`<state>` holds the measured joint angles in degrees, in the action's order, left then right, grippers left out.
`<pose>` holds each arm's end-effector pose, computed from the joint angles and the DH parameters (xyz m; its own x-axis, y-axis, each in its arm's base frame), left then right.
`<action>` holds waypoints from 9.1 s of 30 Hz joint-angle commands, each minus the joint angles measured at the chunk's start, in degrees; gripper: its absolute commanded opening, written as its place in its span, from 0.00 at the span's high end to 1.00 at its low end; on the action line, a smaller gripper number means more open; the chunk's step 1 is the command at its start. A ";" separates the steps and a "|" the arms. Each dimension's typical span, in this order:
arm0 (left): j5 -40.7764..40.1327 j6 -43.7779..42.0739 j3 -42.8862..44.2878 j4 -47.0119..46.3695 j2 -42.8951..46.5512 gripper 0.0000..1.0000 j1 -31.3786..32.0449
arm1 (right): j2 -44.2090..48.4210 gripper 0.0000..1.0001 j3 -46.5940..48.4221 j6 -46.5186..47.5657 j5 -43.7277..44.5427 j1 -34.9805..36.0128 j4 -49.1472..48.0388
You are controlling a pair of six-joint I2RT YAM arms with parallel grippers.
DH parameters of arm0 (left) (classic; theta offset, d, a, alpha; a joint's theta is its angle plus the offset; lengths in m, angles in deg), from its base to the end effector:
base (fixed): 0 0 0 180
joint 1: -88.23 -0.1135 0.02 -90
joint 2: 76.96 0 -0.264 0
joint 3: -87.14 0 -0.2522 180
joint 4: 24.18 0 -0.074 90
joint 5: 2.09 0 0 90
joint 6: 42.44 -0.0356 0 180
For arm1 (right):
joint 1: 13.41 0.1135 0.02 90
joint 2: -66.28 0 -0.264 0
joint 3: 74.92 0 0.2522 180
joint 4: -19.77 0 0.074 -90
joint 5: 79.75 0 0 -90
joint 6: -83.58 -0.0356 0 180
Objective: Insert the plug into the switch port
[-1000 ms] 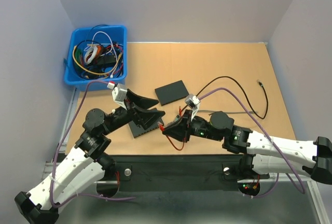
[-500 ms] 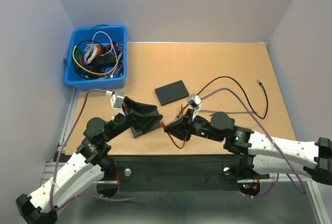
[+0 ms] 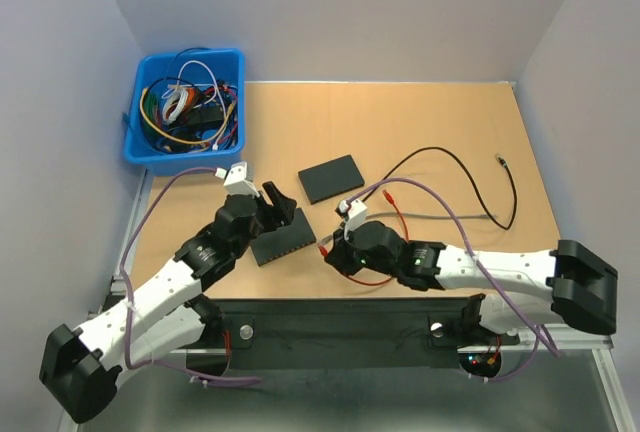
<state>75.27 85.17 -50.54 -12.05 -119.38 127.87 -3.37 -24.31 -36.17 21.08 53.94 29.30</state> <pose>0.1463 -0.1111 0.2681 -0.4086 -0.4348 -0.8025 0.2631 0.7858 -0.5597 0.1072 0.2395 0.2266 -0.5781 -0.1199 -0.8071 -0.6404 0.6796 0.3578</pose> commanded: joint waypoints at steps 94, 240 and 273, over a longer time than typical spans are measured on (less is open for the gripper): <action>12.38 -11.59 -13.44 -24.48 1.38 0.14 -21.09 | -19.64 1.00 4.64 -1.18 13.16 5.68 -6.58; 18.53 -0.25 -5.00 -17.53 -34.84 0.12 -8.17 | -29.58 1.00 13.61 30.46 7.10 2.78 -17.22; 15.63 3.79 -6.76 -23.86 -44.33 0.16 -1.85 | -31.07 1.00 21.43 29.14 5.60 -3.10 -14.14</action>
<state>80.88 83.00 -54.37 -42.85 -159.88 121.90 -33.34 -9.93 -8.04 26.39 52.41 28.79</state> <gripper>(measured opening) 0.852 0.177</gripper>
